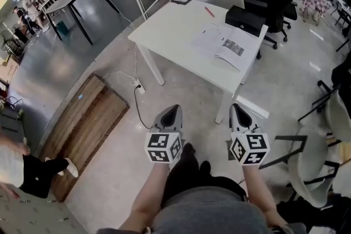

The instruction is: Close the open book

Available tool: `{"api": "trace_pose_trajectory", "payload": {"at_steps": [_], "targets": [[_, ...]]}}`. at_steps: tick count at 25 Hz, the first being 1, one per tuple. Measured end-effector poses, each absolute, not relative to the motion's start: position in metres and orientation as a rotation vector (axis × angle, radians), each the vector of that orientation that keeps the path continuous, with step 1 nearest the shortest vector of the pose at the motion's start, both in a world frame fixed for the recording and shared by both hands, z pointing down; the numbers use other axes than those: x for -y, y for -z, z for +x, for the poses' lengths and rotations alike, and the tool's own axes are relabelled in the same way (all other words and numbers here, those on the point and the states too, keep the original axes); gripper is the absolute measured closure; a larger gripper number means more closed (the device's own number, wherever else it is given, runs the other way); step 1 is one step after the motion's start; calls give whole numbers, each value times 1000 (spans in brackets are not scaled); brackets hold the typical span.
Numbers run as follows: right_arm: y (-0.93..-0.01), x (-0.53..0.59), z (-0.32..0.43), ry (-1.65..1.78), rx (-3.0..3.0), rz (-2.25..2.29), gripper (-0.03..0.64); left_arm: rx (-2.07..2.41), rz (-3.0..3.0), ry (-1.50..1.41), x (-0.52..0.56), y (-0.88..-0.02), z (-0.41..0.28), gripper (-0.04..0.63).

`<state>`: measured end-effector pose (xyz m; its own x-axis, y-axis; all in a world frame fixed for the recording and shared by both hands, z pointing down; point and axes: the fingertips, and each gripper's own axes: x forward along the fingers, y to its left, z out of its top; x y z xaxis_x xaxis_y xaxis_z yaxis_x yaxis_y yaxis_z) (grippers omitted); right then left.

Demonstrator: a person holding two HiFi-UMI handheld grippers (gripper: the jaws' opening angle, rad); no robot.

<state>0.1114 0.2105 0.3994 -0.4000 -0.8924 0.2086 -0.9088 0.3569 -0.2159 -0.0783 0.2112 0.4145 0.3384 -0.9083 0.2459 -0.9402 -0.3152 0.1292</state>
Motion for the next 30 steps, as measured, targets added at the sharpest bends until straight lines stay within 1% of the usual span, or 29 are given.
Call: {"api": "trace_pose_trajectory", "payload": {"at_steps": [2,7,10,18,30], "targets": [[-400,-206,109,-460,2542,1681,581,1665,2353,-185,-205,-416,-79,589],[-403,-191,104,-472,2530,1678,566,1650,2360,-177,-186,-418,-80,589],[-405,-178,102,-485,2523,1669,541,1641,2367,-174,-168,-418,-79,589],[-418,-125,90,-545,2486,1690,526,1594,2383,-195,-108,-429,-88,589],[-432,-17,73,-682,2401,1804,511,1506,2409,-230,10,-440,-115,589]]}}
